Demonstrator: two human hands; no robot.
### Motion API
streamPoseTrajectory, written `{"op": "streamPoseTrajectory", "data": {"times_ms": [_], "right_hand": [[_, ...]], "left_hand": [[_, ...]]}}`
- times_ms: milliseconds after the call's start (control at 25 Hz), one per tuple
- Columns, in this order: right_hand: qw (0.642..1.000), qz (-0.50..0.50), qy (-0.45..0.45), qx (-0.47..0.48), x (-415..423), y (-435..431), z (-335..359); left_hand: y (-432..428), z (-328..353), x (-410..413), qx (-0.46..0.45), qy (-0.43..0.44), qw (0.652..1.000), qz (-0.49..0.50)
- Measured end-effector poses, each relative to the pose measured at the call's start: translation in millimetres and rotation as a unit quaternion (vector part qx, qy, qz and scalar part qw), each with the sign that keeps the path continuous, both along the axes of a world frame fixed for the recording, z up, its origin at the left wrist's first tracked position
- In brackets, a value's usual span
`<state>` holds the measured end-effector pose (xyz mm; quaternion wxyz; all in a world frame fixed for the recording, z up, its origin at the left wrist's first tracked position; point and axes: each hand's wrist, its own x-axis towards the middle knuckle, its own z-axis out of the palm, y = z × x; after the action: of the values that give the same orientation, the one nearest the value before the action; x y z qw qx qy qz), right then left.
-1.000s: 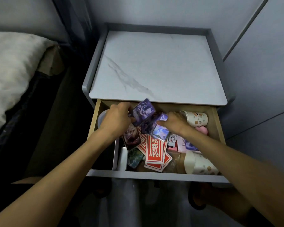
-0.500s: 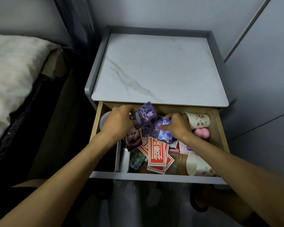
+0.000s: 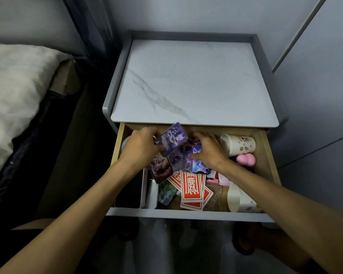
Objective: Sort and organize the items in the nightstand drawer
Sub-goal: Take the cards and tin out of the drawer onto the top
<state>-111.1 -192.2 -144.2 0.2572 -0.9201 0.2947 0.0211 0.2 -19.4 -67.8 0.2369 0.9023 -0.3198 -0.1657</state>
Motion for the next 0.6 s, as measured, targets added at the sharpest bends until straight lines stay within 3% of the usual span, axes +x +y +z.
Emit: {"op": "streamPoseTrajectory", "data": {"times_ms": [320,480,600], "right_hand": [[0.995,0.063,0.071,-0.039,11.0,-3.4,-4.6],[0.998,0.054,0.036,0.024,7.9,-4.9,-9.9],[0.99,0.029,-0.014,0.139,2.8,-9.8,-4.7]], "left_hand": [[-11.8,-24.1,-4.5,0.064,-0.007,0.996,-0.054],[-24.0,-47.8,-8.9,0.075,-0.039,0.994,-0.069],[-33.3,-57.3,-5.0,0.065,-0.041,0.993,-0.093]]}}
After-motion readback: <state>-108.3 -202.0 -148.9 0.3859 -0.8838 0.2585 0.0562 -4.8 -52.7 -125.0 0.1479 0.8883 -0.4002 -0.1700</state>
